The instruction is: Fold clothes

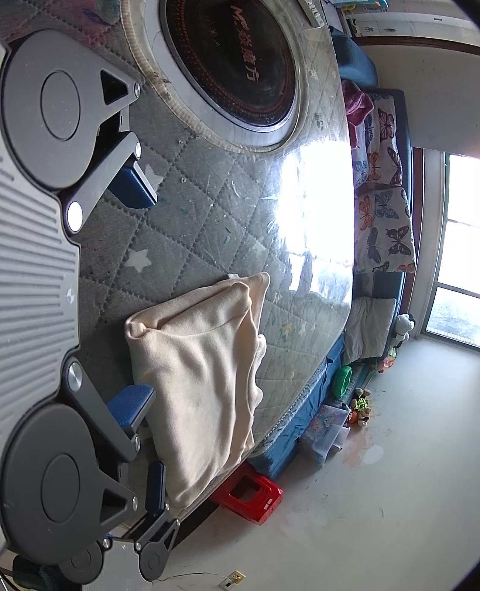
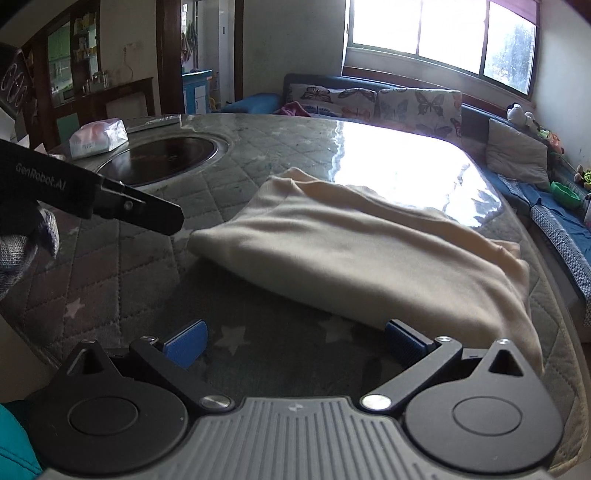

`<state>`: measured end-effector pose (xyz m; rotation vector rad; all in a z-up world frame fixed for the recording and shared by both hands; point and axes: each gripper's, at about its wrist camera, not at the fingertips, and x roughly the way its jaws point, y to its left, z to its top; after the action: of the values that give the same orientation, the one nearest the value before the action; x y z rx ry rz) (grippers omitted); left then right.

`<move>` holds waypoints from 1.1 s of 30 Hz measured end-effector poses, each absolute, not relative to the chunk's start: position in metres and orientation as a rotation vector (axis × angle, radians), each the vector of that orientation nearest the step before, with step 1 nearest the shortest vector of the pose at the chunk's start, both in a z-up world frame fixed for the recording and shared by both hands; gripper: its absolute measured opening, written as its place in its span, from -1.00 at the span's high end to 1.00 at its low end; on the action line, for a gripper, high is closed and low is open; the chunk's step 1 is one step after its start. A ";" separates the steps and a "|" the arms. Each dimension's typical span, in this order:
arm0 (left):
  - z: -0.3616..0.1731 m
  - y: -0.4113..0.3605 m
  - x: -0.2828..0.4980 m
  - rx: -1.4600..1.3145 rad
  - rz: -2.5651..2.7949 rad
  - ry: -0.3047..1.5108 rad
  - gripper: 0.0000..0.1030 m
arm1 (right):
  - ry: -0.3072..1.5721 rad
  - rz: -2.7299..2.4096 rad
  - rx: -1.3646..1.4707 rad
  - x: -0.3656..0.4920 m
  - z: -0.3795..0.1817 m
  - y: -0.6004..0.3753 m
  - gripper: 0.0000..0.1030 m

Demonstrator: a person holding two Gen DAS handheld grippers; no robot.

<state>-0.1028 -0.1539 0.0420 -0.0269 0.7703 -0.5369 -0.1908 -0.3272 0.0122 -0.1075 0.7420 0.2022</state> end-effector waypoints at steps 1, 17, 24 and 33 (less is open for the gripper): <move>0.042 -0.154 -0.104 -0.025 -0.535 0.772 -1.00 | 0.747 0.202 -0.105 -0.191 0.011 -0.328 -1.00; 0.039 -0.161 -0.105 -0.017 -0.524 0.787 -1.00 | 0.752 0.202 -0.084 -0.197 0.006 -0.332 -1.00; 0.042 -0.171 -0.110 0.033 -0.526 0.764 -1.00 | 0.760 0.194 -0.086 -0.198 0.009 -0.331 -1.00; 0.043 -0.180 -0.112 0.056 -0.525 0.757 -1.00 | 0.730 0.162 -0.086 -0.203 0.017 -0.334 -1.00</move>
<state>-0.1122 -0.1799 0.0433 0.0565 0.7574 -0.5248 -0.2032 -0.3340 0.0167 -0.0855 0.7299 0.1622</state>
